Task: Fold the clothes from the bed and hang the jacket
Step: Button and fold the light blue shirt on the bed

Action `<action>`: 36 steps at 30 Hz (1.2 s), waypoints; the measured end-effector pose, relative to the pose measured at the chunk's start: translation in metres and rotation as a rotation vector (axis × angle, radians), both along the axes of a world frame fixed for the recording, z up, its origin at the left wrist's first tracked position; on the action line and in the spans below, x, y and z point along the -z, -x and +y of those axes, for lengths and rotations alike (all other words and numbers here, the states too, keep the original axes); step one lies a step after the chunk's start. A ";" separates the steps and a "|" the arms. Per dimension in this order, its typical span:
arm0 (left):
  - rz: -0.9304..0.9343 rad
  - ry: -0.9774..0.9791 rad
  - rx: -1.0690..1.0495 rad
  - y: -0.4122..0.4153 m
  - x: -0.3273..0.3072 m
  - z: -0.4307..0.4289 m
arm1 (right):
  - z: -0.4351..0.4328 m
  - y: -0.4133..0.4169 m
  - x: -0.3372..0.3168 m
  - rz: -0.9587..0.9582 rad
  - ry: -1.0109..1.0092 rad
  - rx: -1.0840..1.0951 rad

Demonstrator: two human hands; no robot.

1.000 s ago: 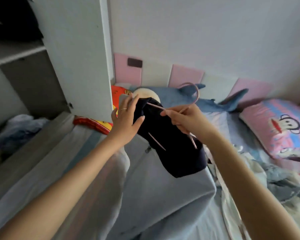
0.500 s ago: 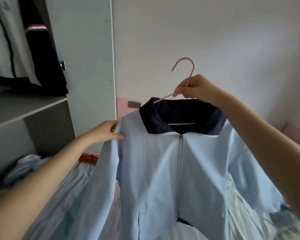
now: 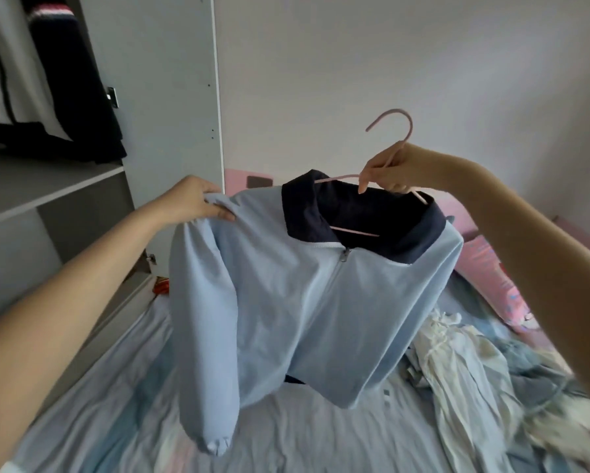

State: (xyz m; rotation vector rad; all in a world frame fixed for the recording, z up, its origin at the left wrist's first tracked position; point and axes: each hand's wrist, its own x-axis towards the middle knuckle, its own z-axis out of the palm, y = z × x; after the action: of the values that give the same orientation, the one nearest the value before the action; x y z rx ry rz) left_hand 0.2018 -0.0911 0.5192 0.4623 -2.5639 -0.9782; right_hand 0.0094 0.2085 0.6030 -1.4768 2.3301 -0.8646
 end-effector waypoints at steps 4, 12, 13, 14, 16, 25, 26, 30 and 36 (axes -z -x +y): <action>0.221 0.278 -0.251 0.002 0.005 -0.026 | -0.009 -0.003 0.014 -0.160 0.056 -0.038; 0.408 0.723 0.209 0.036 0.063 0.101 | -0.070 -0.019 0.040 -0.276 0.350 0.312; 0.258 0.738 0.209 0.043 0.075 0.107 | -0.073 -0.021 0.040 -0.308 0.330 0.297; 0.160 0.753 0.188 0.049 0.086 0.110 | -0.074 -0.023 0.039 -0.320 0.307 0.283; 0.198 0.773 0.185 0.054 0.098 0.114 | -0.074 -0.024 0.041 -0.307 0.272 0.292; 0.389 0.926 0.240 0.066 0.087 0.122 | -0.053 -0.012 0.066 -0.171 0.344 0.410; 0.443 0.934 0.207 0.067 0.079 0.127 | -0.049 -0.005 0.071 -0.151 0.357 0.438; 0.619 0.989 0.187 0.063 0.048 0.139 | -0.029 0.025 0.090 -0.148 0.306 0.515; 0.396 0.773 0.444 0.047 0.087 0.164 | -0.028 0.031 0.082 -0.204 0.242 0.427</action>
State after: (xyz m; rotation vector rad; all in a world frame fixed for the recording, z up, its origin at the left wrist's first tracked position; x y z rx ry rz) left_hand 0.1545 0.0727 0.4323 -0.4760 -2.4484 -0.1001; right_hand -0.0211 0.1801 0.5207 -0.9136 2.4874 -1.3752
